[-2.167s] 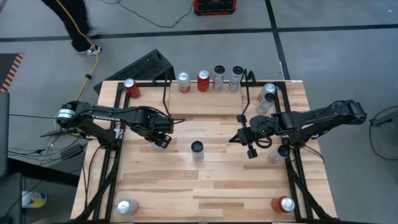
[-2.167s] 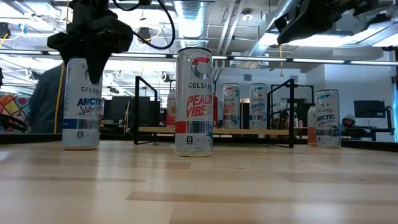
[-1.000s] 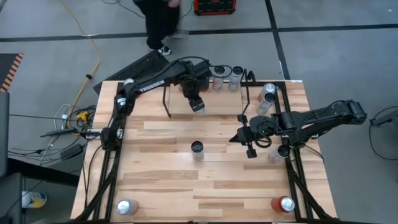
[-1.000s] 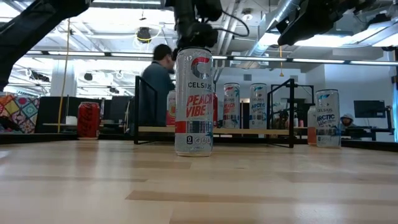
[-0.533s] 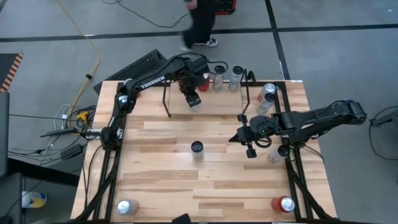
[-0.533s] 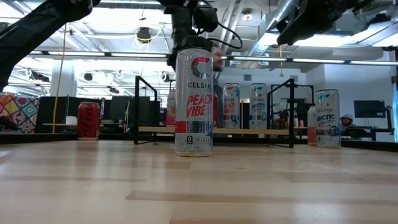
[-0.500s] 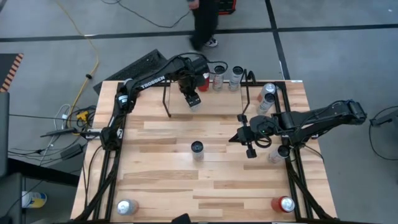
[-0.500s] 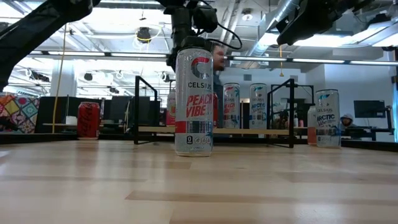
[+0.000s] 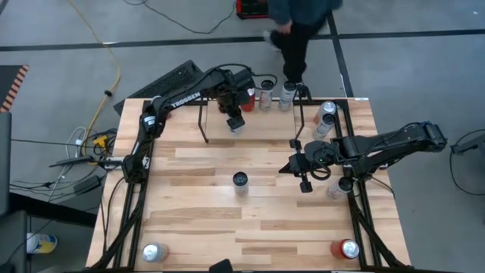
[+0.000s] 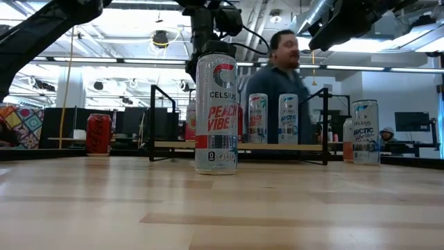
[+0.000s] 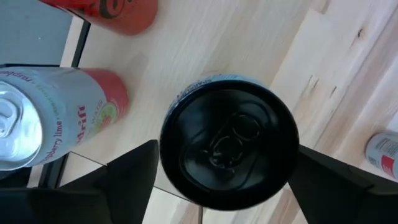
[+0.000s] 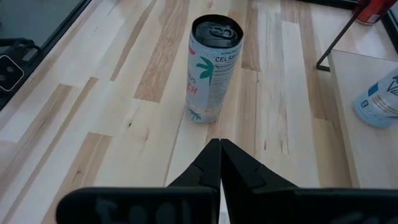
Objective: Place canned beverage on shelf
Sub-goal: Put the left white blue soda can on the shelf aligned with the other white blue soda can
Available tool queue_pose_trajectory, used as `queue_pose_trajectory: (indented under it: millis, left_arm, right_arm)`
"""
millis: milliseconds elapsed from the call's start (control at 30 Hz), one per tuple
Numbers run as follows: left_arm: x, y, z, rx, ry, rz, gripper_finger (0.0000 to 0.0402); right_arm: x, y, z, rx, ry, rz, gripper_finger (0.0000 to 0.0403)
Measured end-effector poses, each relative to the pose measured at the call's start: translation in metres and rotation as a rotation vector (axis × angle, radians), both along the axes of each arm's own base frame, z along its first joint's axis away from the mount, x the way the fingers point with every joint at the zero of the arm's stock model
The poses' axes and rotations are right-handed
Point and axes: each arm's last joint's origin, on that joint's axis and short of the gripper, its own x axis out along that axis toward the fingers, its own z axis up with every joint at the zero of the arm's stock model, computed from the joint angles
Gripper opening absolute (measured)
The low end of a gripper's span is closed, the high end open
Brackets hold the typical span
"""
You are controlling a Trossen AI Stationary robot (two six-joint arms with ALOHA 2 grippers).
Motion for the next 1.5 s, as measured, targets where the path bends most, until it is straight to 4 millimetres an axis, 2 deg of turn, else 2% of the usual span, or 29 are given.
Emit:
queue_pose_trajectory:
  millis: [200, 433, 500, 633, 767, 900, 1000, 1133, 1200, 1300, 1500]
  left_arm:
    - [-0.003, -0.001, 0.003, 0.021, 0.022, 0.009, 0.0321]
    - [-0.023, -0.008, 0.027, 0.089, 0.088, 0.052, 0.0323]
    - [-0.032, -0.013, 0.04, 0.124, 0.079, 0.073, 0.0323]
    - [-0.059, -0.026, 0.08, 0.185, -0.02, 0.087, 0.0323]
    - [-0.097, -0.047, 0.118, 0.234, -0.132, 0.108, 0.0323]
    - [-0.138, -0.076, 0.135, 0.291, -0.236, 0.129, 0.0323]
    - [-0.165, -0.101, 0.122, 0.328, -0.328, 0.099, 0.0323]
    - [-0.199, -0.128, 0.081, 0.367, -0.523, 0.048, 0.0323]
    - [-0.216, -0.139, 0.056, 0.396, -0.643, 0.022, 0.0323]
    - [-0.237, -0.15, 0.021, 0.447, -0.84, 0.0, 0.0323]
    - [-0.267, -0.16, -0.048, 0.485, -1.158, -0.031, 0.0323]
  right_arm:
    - [0.0, 0.0, 0.0, -0.001, 0.0, 0.001, 0.003]
    - [0.002, -0.002, 0.002, 0.001, -0.023, -0.009, 0.003]
    - [0.003, -0.003, 0.003, -0.002, -0.042, -0.015, 0.003]
    - [0.005, -0.006, 0.006, -0.015, -0.081, -0.017, 0.003]
    - [0.008, -0.014, 0.01, -0.028, -0.13, -0.043, 0.003]
    - [0.012, -0.028, 0.018, -0.1, -0.219, -0.064, 0.003]
    - [0.022, -0.044, 0.024, -0.15, -0.315, -0.096, 0.0029]
    - [0.041, -0.073, 0.021, -0.141, -0.425, -0.084, 0.0023]
    - [0.052, -0.09, 0.013, -0.115, -0.443, -0.082, 0.0022]
    - [0.071, -0.114, 0.013, -0.078, -0.421, -0.148, 0.0025]
    - [0.106, -0.144, 0.035, -0.041, -0.357, -0.198, 0.003]
